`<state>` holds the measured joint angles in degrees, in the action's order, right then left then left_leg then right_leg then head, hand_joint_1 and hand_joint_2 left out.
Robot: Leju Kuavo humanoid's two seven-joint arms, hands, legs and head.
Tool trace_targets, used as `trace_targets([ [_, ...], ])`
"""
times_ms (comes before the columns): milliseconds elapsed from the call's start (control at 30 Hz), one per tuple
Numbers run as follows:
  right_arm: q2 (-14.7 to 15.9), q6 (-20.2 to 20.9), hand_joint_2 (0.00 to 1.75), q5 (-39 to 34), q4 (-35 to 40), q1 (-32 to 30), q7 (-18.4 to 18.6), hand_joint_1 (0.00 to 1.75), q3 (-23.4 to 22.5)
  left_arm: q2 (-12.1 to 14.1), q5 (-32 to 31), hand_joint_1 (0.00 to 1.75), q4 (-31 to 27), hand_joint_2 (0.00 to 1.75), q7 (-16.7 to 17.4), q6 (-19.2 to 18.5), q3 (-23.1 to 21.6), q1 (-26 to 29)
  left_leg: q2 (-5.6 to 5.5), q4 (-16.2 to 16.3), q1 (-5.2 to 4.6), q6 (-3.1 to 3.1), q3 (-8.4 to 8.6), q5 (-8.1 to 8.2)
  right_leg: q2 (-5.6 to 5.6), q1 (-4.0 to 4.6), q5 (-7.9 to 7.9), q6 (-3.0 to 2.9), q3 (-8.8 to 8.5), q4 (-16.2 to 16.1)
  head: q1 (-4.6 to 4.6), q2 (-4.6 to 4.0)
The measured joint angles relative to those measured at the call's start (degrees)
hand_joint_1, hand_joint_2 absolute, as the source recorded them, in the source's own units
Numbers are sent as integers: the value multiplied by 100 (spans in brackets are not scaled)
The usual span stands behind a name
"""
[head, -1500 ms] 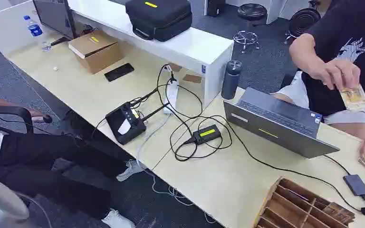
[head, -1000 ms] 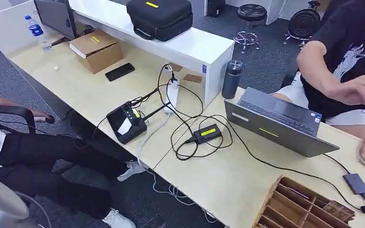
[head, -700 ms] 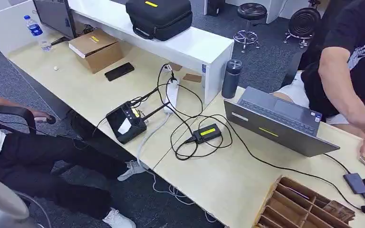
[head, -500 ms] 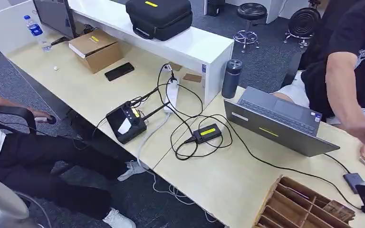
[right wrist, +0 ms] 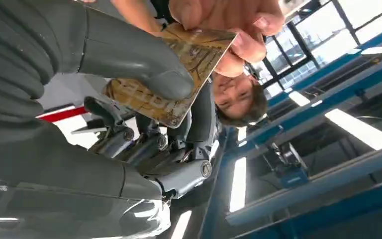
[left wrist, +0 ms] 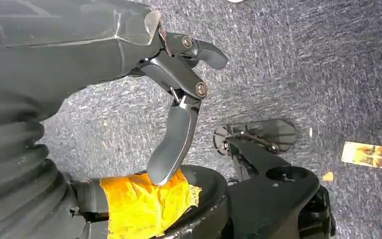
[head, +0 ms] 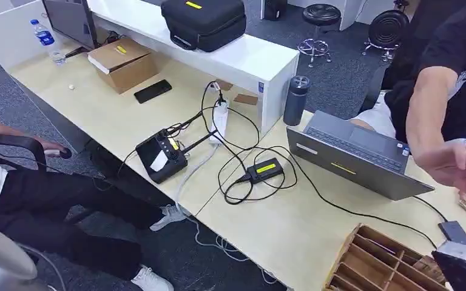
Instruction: Pass the card to the sensor for recognition and then transmit it.
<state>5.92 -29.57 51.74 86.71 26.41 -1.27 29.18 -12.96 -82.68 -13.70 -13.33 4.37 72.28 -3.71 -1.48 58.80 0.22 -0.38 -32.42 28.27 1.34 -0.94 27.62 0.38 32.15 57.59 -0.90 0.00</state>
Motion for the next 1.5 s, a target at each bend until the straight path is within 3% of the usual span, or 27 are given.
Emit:
trace_targets([
  [433, 714, -455, 175, 70, 891, -1489, -439, 175, -172, 4, 282, 0, 2, 175, -65, 0, 7, 67, -2, 2, -1, 7, -16, 6, -4, 0, 2, 1, 13, -2, -2, 0],
  [667, 883, -485, 175, 59, 1145, -1801, -492, 175, -306, 2, 339, 0, 2, 175, -66, 0, 11, 65, -2, 3, 0, 7, -13, 5, -4, 0, 2, 1, 12, -2, 0, 0],
  [900, 931, -791, 175, -1288, 1823, -3320, -1165, 175, -1023, -37, 665, 0, 0, 175, -133, 2, 208, 132, -30, 4, -2, 13, -23, 15, -36, -1, 18, 6, 10, -4, 0, 0],
  [1000, 876, -831, 175, -1467, 1987, -3721, -1248, 175, -1200, -77, 741, 0, -2, 175, -155, 4, 302, 143, -8, 3, -2, 8, -16, 25, -11, -1, 18, 5, 16, -4, -4, 0],
  [1167, 865, -761, 175, -914, 2183, -4487, -272, 175, -1338, -151, 813, 0, -63, 175, -166, 4, 459, 175, -15, 3, -1, 16, -16, 33, -21, -1, 31, 13, 6, -6, -2, 0],
  [1300, 905, -592, 175, -822, 2166, -4726, 143, 175, -1355, -181, 760, 0, -94, 175, -118, 50, 494, 154, -15, 4, -1, 16, -15, 33, -21, -1, 32, 14, 2, -6, -2, 0],
  [1400, 911, -489, 175, -312, 1993, -4735, 610, 175, -1333, -190, 708, 0, -96, 175, -100, 83, 522, 147, -15, 4, -1, 16, -14, 32, -20, -1, 31, 14, 2, -6, 0, 0],
  [1500, 911, -435, 175, -101, 1812, -4718, 776, 175, -1314, -195, 680, 0, -98, 175, -68, 87, 529, 149, -16, 4, -2, 15, -14, 32, -22, -1, 31, 14, 1, -6, 0, 0],
])
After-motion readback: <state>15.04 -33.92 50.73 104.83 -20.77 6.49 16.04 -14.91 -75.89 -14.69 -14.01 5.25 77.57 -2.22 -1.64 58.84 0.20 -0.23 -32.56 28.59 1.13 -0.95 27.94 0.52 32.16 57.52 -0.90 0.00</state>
